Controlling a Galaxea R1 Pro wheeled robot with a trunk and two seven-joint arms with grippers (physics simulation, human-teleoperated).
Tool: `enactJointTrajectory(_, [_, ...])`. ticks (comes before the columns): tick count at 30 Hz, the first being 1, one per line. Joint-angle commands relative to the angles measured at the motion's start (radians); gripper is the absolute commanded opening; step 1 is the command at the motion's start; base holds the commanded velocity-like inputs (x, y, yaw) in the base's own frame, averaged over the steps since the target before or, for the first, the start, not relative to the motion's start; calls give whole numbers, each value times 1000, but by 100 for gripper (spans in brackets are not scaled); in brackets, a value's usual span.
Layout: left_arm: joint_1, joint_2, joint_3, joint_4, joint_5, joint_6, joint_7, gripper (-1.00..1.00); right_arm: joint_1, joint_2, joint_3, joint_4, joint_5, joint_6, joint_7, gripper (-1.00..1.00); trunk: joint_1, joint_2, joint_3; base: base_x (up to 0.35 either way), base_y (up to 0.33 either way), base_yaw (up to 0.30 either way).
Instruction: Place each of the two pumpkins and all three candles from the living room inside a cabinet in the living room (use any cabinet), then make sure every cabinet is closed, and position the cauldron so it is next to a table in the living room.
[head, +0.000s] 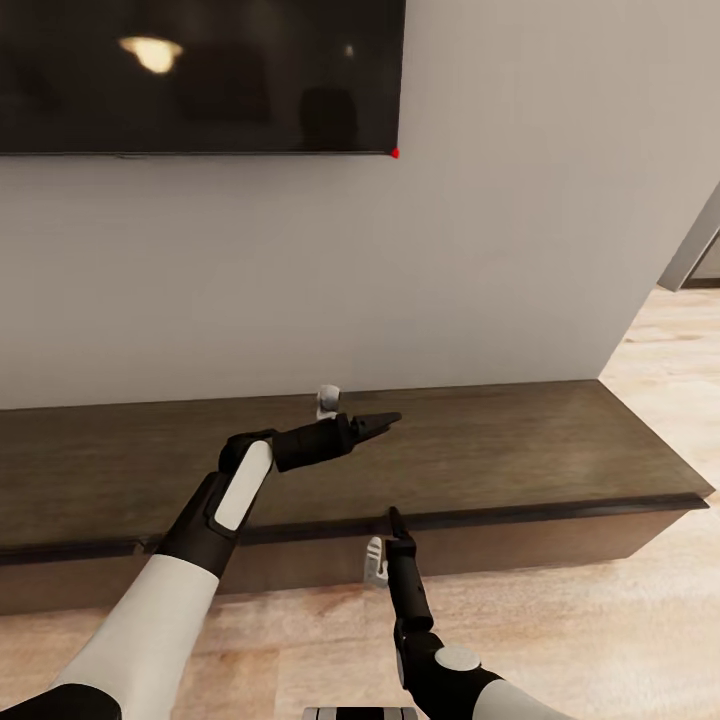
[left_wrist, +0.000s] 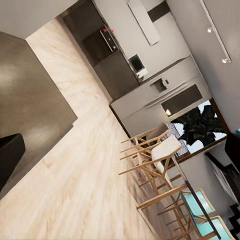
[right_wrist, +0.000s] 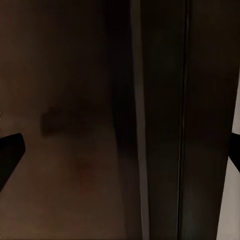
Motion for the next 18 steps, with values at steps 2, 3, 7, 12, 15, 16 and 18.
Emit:
enactJointTrajectory(2, [0,0,0,0,0,0,0,100,0,0,-1,0,-8,0,2,100,0,0,0,1,0,0])
enactJointTrajectory(3, [0,0,0,0,0,0,0,100,0,0,-1,0,-22,1,2,-100,0,0,0,0,0,0])
enactJointTrajectory(7, [0,0,0,0,0,0,0,100,0,0,0,0,-58,2,-1,-100,0,0,0,0,0,0])
enactJointTrajectory(12, [0,0,0,0,0,0,0,100,0,0,0,0,-62,3,-1,-100,0,0,0,0,0,0])
enactJointTrajectory(15, [0,0,0,0,0,0,0,100,0,0,0,0,-63,4,-1,-100,0,0,0,-19,0,0])
enactJointTrajectory(16, [0,0,0,0,0,0,1,100,0,0,0,0,-63,5,-1,-100,0,0,0,-138,0,0])
enactJointTrajectory(18, [0,0,1,0,0,0,1,100,0,0,-1,0,-63,5,-2,-100,0,0,0,-206,0,0])
